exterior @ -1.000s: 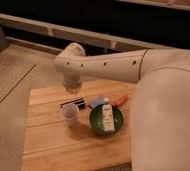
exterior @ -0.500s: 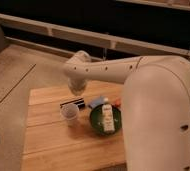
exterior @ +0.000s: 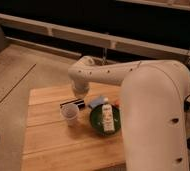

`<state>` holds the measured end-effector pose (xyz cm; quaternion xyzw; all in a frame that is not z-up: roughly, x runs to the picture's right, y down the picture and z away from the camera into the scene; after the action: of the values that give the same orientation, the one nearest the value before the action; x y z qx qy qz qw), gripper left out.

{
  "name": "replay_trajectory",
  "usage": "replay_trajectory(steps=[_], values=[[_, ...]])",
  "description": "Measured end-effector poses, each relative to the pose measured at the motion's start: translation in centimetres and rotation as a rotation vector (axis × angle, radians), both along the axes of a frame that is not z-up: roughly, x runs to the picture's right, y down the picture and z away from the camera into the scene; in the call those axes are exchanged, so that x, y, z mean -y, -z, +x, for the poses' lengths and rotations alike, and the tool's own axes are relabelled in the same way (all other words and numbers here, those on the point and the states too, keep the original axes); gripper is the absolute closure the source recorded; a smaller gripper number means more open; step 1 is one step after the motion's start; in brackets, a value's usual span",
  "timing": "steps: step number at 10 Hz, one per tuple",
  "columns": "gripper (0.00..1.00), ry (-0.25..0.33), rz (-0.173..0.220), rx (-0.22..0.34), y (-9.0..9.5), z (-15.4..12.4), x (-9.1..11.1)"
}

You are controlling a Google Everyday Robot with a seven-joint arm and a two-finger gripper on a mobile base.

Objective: Push the eraser across the table

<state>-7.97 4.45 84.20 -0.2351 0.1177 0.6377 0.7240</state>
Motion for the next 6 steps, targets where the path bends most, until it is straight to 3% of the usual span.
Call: replay_trajectory(steps=[3, 6], values=[[1.00, 0.020, 0.011, -0.016, 0.4, 0.2, 0.2], [1.00, 0.188, 0.110, -0.082, 0.6, -0.6, 2.1]])
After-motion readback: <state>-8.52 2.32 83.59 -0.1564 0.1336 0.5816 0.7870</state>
